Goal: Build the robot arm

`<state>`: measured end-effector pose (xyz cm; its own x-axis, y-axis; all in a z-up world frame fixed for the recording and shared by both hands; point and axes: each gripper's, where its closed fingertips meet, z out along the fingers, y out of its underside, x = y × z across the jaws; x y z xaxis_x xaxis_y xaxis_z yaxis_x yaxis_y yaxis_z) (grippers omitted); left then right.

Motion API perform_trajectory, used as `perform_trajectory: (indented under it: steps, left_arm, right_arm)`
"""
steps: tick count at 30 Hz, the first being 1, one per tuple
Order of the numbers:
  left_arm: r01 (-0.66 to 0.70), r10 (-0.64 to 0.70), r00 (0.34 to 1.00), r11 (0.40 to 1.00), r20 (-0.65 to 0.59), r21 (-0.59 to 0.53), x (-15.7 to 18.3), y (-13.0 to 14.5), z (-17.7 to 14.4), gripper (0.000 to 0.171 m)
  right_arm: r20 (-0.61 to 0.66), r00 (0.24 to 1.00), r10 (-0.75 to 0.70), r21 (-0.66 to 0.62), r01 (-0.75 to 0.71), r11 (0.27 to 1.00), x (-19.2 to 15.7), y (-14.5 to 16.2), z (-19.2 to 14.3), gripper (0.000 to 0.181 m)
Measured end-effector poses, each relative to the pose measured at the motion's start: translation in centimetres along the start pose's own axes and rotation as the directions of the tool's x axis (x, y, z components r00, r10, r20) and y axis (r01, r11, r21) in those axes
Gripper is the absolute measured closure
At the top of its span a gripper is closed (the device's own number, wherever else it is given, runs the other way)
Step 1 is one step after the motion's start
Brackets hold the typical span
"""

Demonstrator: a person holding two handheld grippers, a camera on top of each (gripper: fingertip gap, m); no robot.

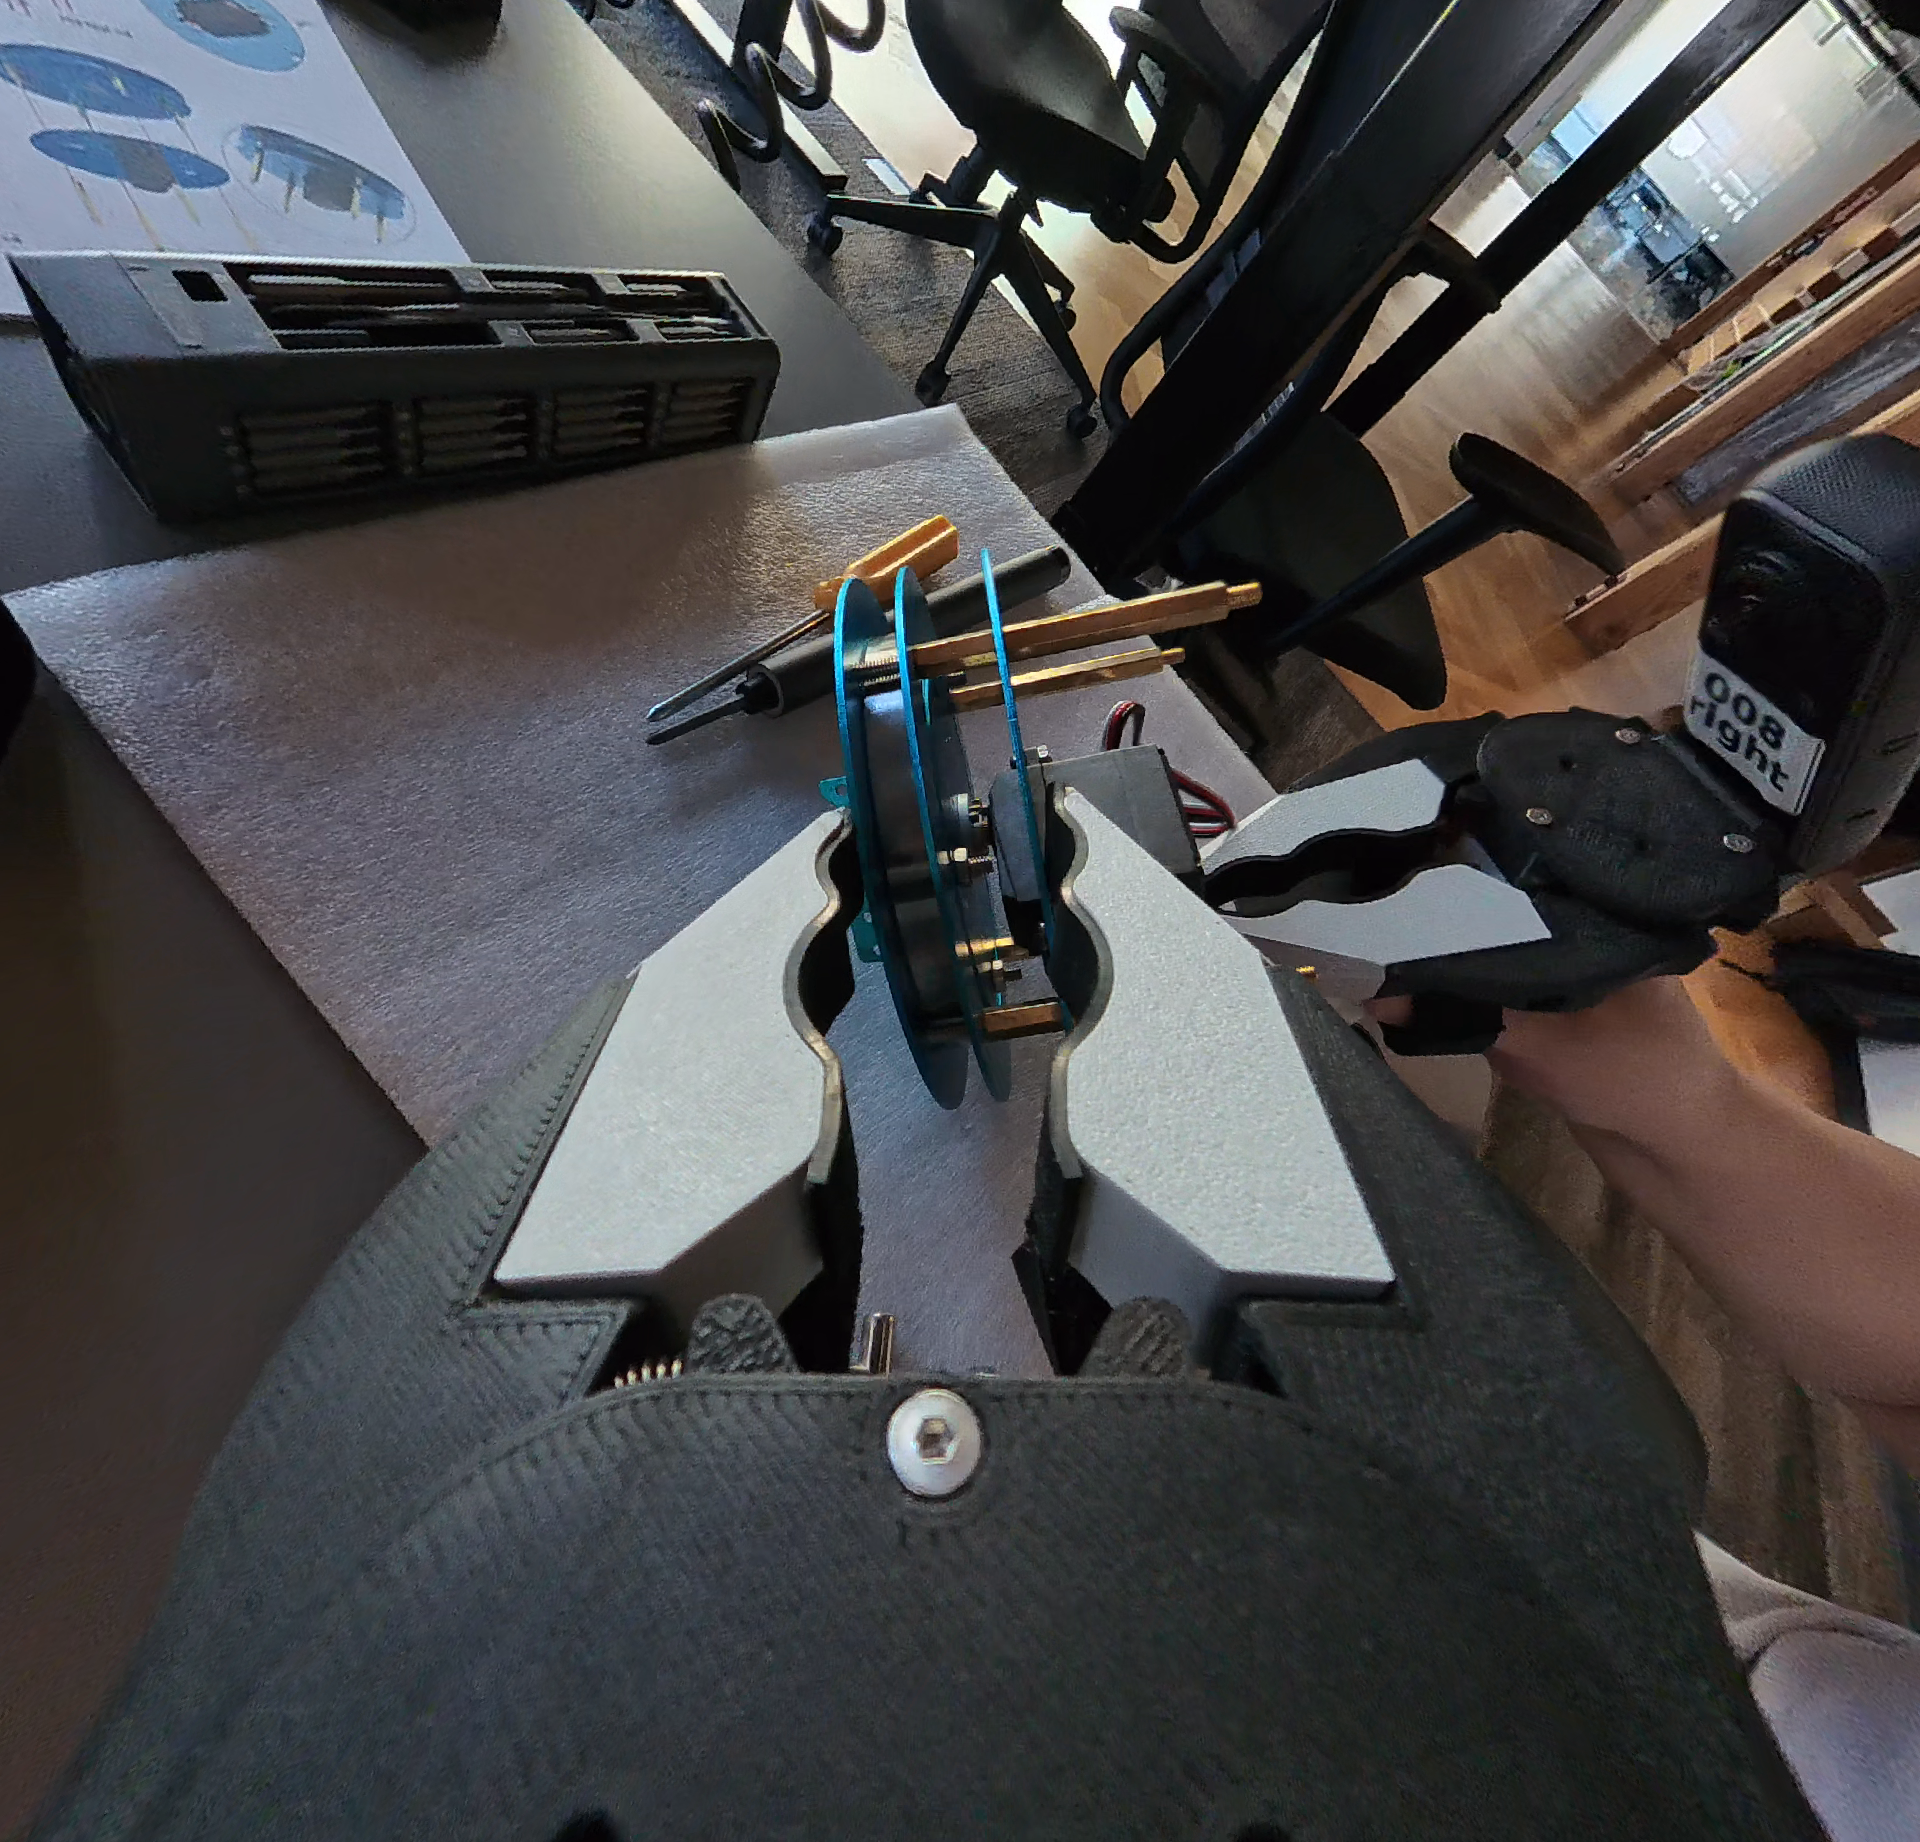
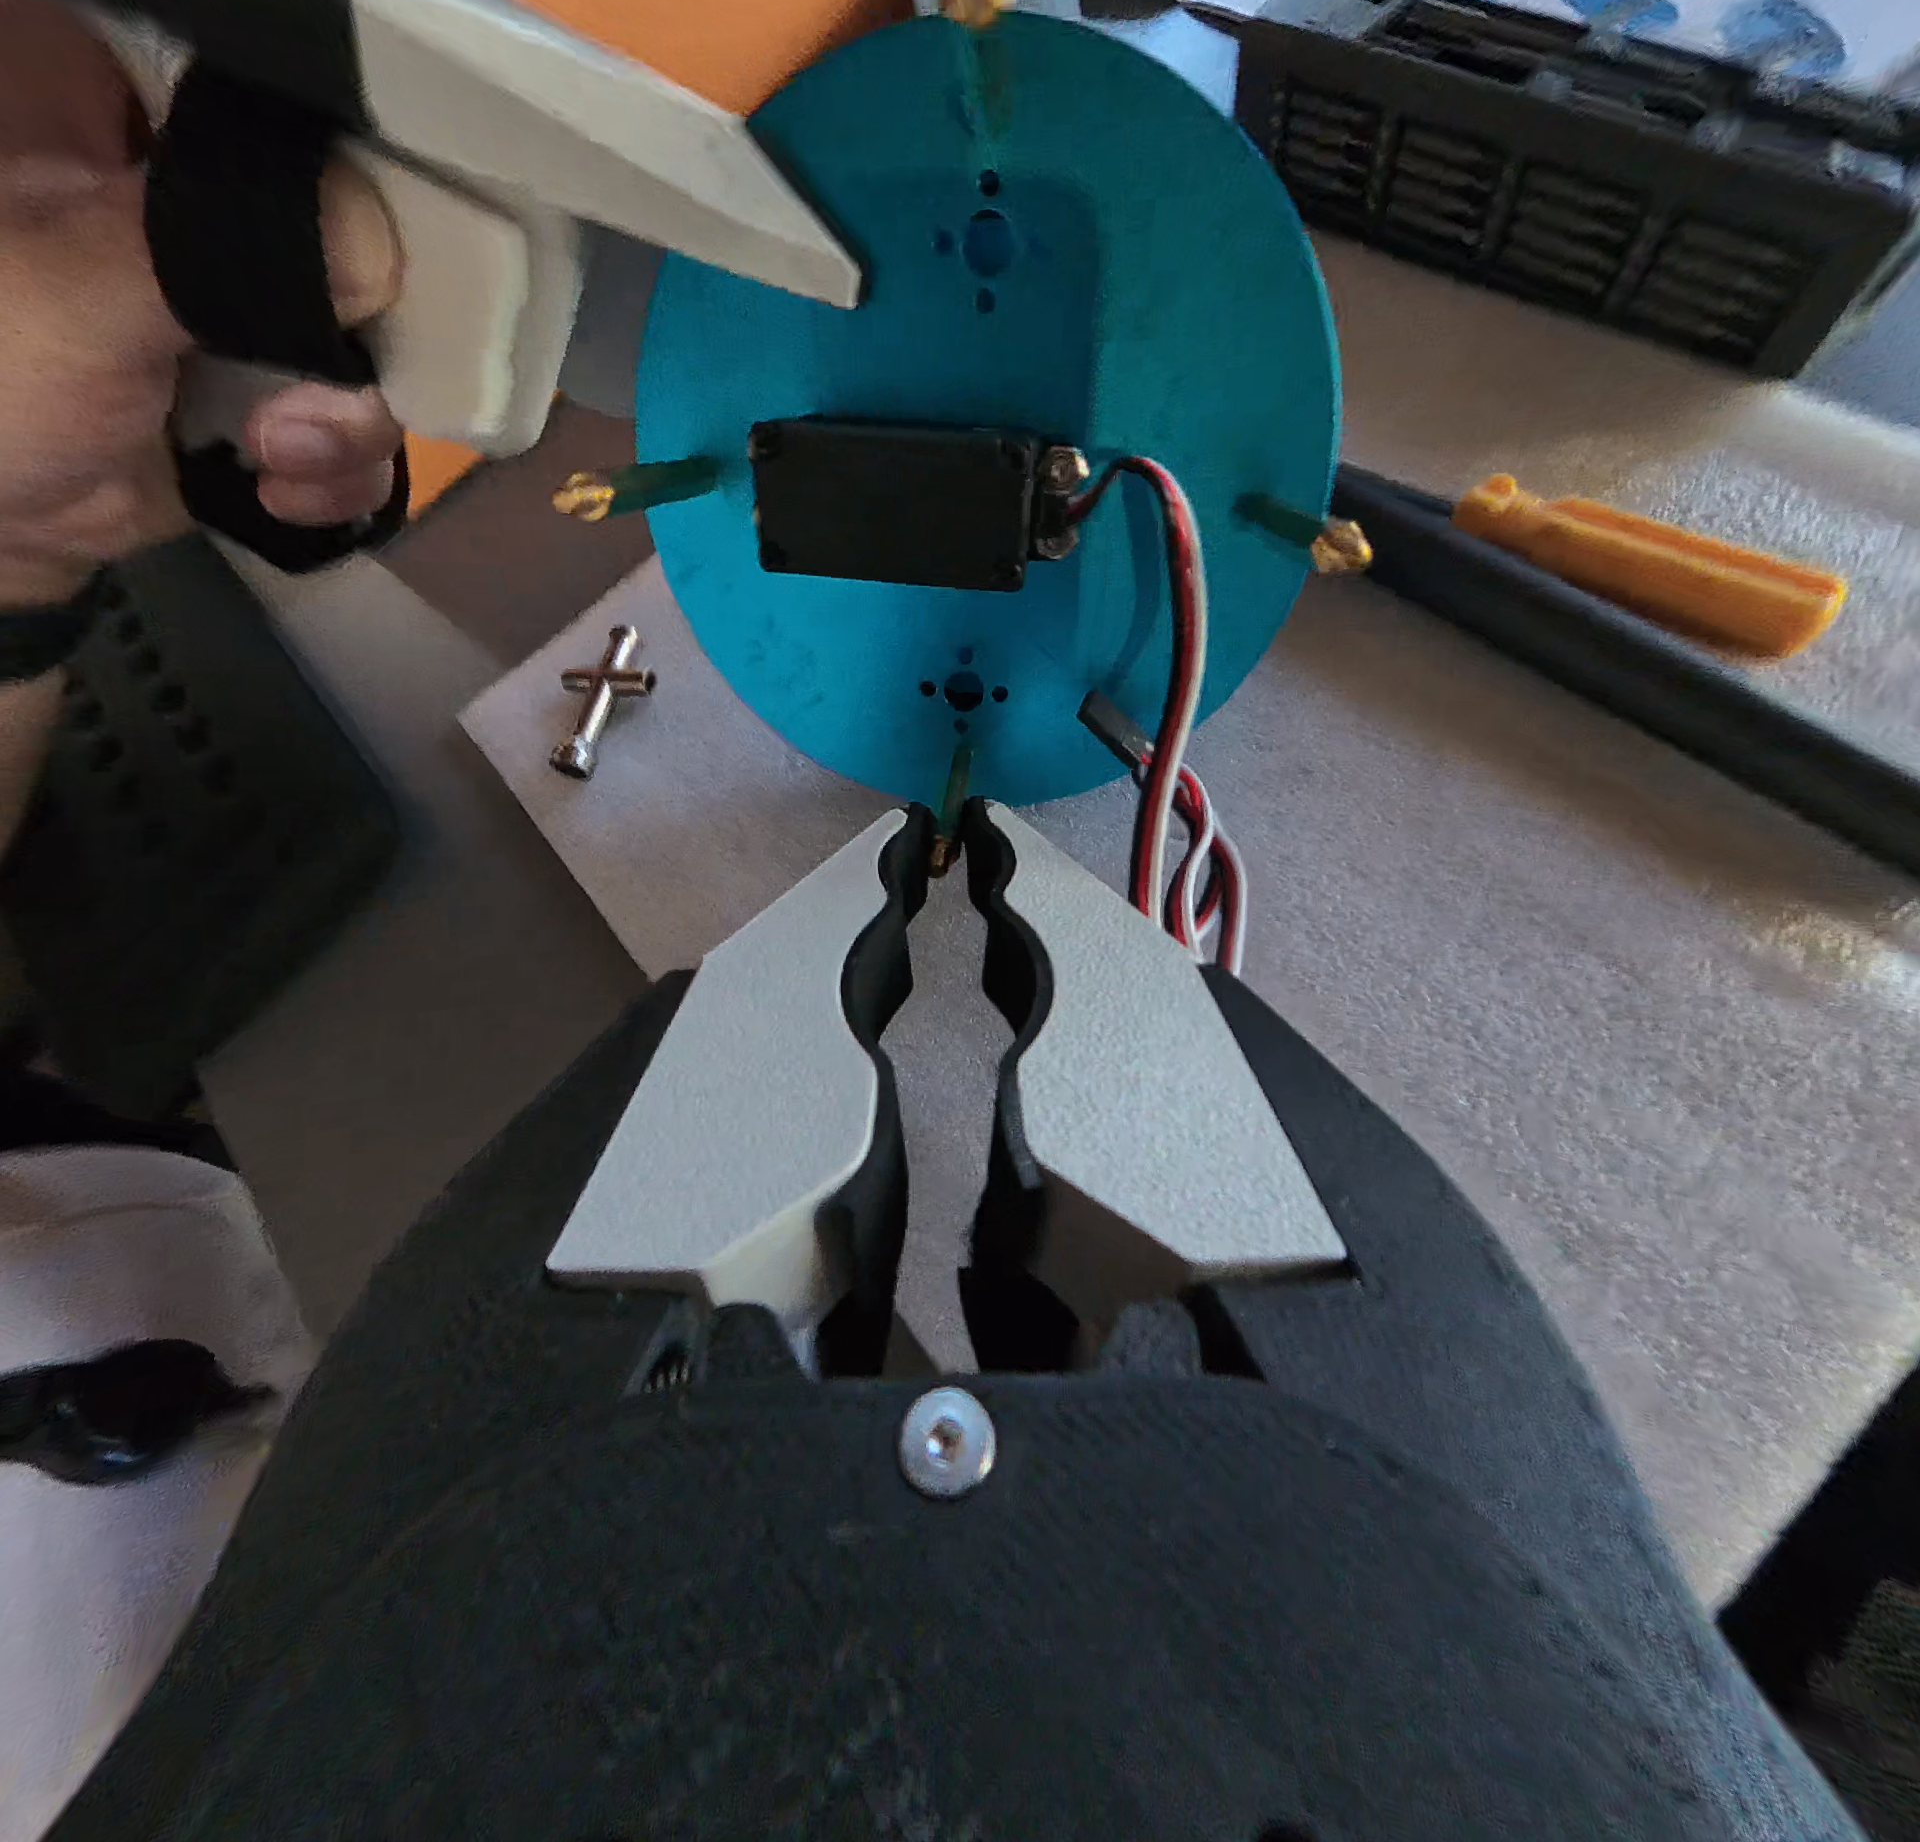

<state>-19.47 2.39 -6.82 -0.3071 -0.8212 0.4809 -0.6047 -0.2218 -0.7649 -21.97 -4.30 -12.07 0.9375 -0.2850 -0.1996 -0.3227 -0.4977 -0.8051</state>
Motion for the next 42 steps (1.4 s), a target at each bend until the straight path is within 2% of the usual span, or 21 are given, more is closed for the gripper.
perform_trajectory:
  steps: [2, 5, 7, 9, 11, 15, 20, 21, 24, 25, 26, 30, 34, 36, 39, 42]
  left_arm:
    - [0.021, -0.021, 1.000, 1.000, -0.012, 0.004, 0.0, 0.1, -0.1, 0.139]
    - [0.033, -0.032, 0.999, 0.999, -0.015, 0.010, -0.2, 0.2, -0.2, 0.139]
    - [0.036, -0.036, 0.999, 0.999, -0.018, 0.009, -0.3, 0.2, -0.2, 0.139]
    - [0.038, -0.038, 0.999, 0.999, -0.022, 0.010, -0.3, 0.2, -0.2, 0.139]
    - [0.038, -0.037, 0.999, 0.999, -0.023, 0.011, -0.3, 0.2, -0.2, 0.139]
    - [0.035, -0.035, 0.999, 0.999, -0.026, 0.012, -0.3, 0.2, -0.2, 0.139]
    - [0.011, -0.010, 0.999, 1.000, -0.032, 0.014, 0.0, 0.2, -0.1, 0.139]
    - [-0.001, 0.002, 0.999, 1.000, -0.034, 0.016, 0.2, 0.1, -0.1, 0.139]
    - [-0.035, 0.036, 0.999, 0.999, -0.032, 0.017, 0.5, 0.0, 0.0, 0.139]
    - [-0.039, 0.040, 0.999, 0.999, -0.036, 0.017, 0.5, 0.0, 0.0, 0.139]
    - [-0.036, 0.037, 0.999, 0.999, -0.039, 0.017, 0.4, 0.0, 0.0, 0.139]
    - [-0.013, 0.014, 0.999, 1.000, -0.040, 0.021, 0.1, 0.1, 0.0, 0.139]
    - [-0.016, 0.017, 1.000, 0.999, -0.024, 0.031, 0.1, 0.2, -0.1, 0.139]
    - [-0.013, 0.014, 1.000, 0.999, -0.018, 0.036, 0.1, 0.2, -0.1, 0.138]
    - [-0.005, 0.005, 1.000, 0.999, -0.012, 0.041, 0.0, 0.3, -0.1, 0.138]
    - [-0.009, 0.009, 1.000, 0.999, 0.000, 0.048, 0.1, 0.3, 0.0, 0.138]
  right_arm:
    - [-0.038, 0.972, -0.231, -0.023, 0.230, 0.973, -0.2, 0.0, -0.1, 0.174]
    - [-0.115, 0.825, -0.554, -0.006, 0.557, 0.831, -0.7, -1.0, -0.7, 0.167]
    - [-0.136, 0.707, -0.694, -0.038, 0.697, 0.717, -0.8, -0.9, -0.8, 0.171]
    - [-0.125, 0.619, -0.776, -0.063, 0.775, 0.629, -0.8, -0.5, -0.6, 0.166]
    - [-0.156, 0.560, -0.814, -0.105, 0.810, 0.577, 0.1, -0.5, -0.5, 0.168]
    - [-0.157, 0.488, -0.859, -0.075, 0.861, 0.503, -0.5, -0.7, -0.3, 0.174]
    - [-0.099, 0.518, -0.849, -0.064, 0.848, 0.525, -0.6, -0.5, -0.3, 0.176]
    - [-0.086, 0.494, -0.865, -0.061, 0.864, 0.500, -0.6, -0.3, -0.3, 0.176]
    - [-0.075, 0.334, -0.940, -0.066, 0.939, 0.339, -0.7, -0.2, -0.3, 0.177]
    - [-0.069, 0.307, -0.949, -0.062, 0.948, 0.311, -0.8, -0.2, -0.3, 0.177]
    - [-0.063, 0.316, -0.947, -0.059, 0.946, 0.320, -0.7, -0.2, -0.3, 0.177]
    - [-0.054, 0.475, -0.878, -0.064, 0.876, 0.478, -0.6, -0.4, -0.3, 0.177]
    - [-0.041, 0.736, -0.675, -0.021, 0.675, 0.737, -0.4, -0.5, -0.4, 0.176]
    - [-0.028, 0.836, -0.548, -0.002, 0.548, 0.836, -0.3, -0.5, -0.5, 0.176]
    - [-0.030, 0.923, -0.384, 0.009, 0.384, 0.923, -0.2, -0.5, -0.5, 0.176]
    - [-0.044, 0.969, -0.242, 0.019, 0.243, 0.970, -0.1, -0.5, -0.6, 0.176]
